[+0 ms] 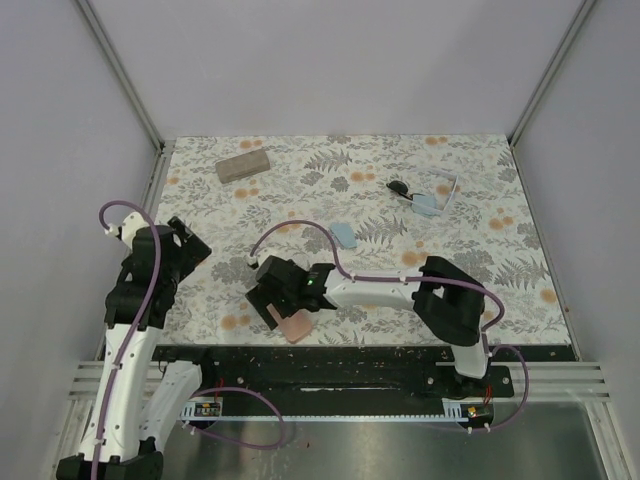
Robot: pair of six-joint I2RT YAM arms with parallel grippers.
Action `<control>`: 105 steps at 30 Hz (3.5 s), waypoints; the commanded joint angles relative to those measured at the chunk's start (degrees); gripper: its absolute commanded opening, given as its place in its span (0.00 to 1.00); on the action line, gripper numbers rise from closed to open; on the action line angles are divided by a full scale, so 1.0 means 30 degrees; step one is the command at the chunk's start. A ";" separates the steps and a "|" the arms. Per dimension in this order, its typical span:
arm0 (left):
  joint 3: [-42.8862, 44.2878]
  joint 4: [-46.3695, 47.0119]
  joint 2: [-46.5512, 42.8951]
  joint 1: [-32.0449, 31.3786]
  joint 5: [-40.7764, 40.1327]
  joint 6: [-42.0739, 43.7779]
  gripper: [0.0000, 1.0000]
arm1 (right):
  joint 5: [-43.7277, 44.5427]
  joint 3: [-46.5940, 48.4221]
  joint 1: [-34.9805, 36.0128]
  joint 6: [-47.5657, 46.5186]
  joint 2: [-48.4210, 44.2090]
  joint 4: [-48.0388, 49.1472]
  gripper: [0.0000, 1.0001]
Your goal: Organize the sunglasses
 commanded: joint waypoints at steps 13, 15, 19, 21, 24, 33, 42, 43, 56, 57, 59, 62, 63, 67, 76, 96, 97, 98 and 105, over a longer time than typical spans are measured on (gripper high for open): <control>-0.0161 0.0420 -0.0462 0.0253 -0.0058 0.0672 0.99 | 0.2221 0.2471 0.0426 -0.0378 0.1993 -0.2646 0.97; -0.0278 0.0507 -0.0491 0.0254 -0.0029 0.0643 0.99 | 0.2045 0.2500 0.0426 -0.0437 0.2110 -0.2618 0.92; -0.0396 0.0596 -0.0404 0.0254 0.0059 0.0643 0.99 | 0.2014 0.2793 0.0455 -0.0437 0.2315 -0.2704 0.78; -0.0426 0.0596 -0.0345 0.0283 0.0175 0.0701 0.99 | 0.2276 0.2794 0.0455 -0.0350 0.2024 -0.2705 0.76; -0.0571 0.0945 -0.0344 0.0283 0.0904 0.1109 0.99 | 0.2250 0.2647 0.0397 -0.0087 0.1292 -0.2676 0.75; -0.2210 0.4282 0.0945 0.0283 1.2235 0.3543 0.99 | -0.5734 -0.1912 -0.4135 0.2108 -0.4764 0.1180 0.74; -0.5522 1.4912 0.0974 -0.0271 2.1329 -0.1751 0.99 | -1.3974 -0.7108 -1.1053 0.5270 -0.9462 0.7219 0.74; -0.5610 1.6111 0.1119 -0.0738 2.1184 -0.2426 0.99 | -1.4852 -0.7225 -1.1638 0.5943 -0.9462 0.7836 0.73; -0.3826 2.5436 0.6128 -0.6249 1.8106 -0.7178 0.99 | -1.8991 -1.0449 -1.3373 1.4443 -1.0603 2.0318 0.73; -0.3737 2.5759 0.6420 -0.6337 1.8019 -0.7382 0.99 | -1.9020 -1.0449 -1.3373 1.4707 -1.0721 2.0554 0.73; -0.3532 2.6287 0.6773 -0.6455 1.7843 -0.7851 0.99 | -1.9137 -1.0420 -1.3373 1.5002 -1.1014 2.0790 0.74; -0.3327 2.7574 0.7418 -0.6660 1.7959 -0.8583 0.99 | -1.9401 -1.0361 -1.3373 1.5324 -1.1249 2.0967 0.74; -0.3239 2.7869 0.7651 -0.6748 1.7989 -0.8788 0.99 | -1.9489 -1.0361 -1.3373 1.5470 -1.1307 2.1054 0.74; -0.2624 2.8106 0.8297 -0.7099 1.7931 -0.8937 0.99 | -1.9636 -1.0507 -1.3373 1.6435 -1.1424 2.1930 0.74; -0.2125 2.7901 0.8972 -0.7569 1.7901 -0.8586 0.90 | -1.9958 -1.0390 -1.3373 1.6438 -1.1103 2.1904 0.73; -0.3121 3.0565 0.8385 -0.7422 1.8515 -0.9668 0.86 | -1.9899 -1.1035 -1.3636 1.8781 -1.0049 2.5242 0.72; -0.3150 3.0886 0.8444 -0.7422 1.8574 -0.9814 0.84 | -1.9929 -1.1035 -1.3578 1.8898 -1.0048 2.5389 0.71; -0.3179 3.1121 0.8503 -0.7451 1.8604 -0.9961 0.84 | -1.9929 -1.1006 -1.3578 1.8957 -1.0019 2.5420 0.71; -0.2771 3.0393 0.8474 -0.7423 1.8692 -0.9612 0.69 | -1.9958 -1.0976 -1.3607 1.8783 -1.0194 2.5159 0.71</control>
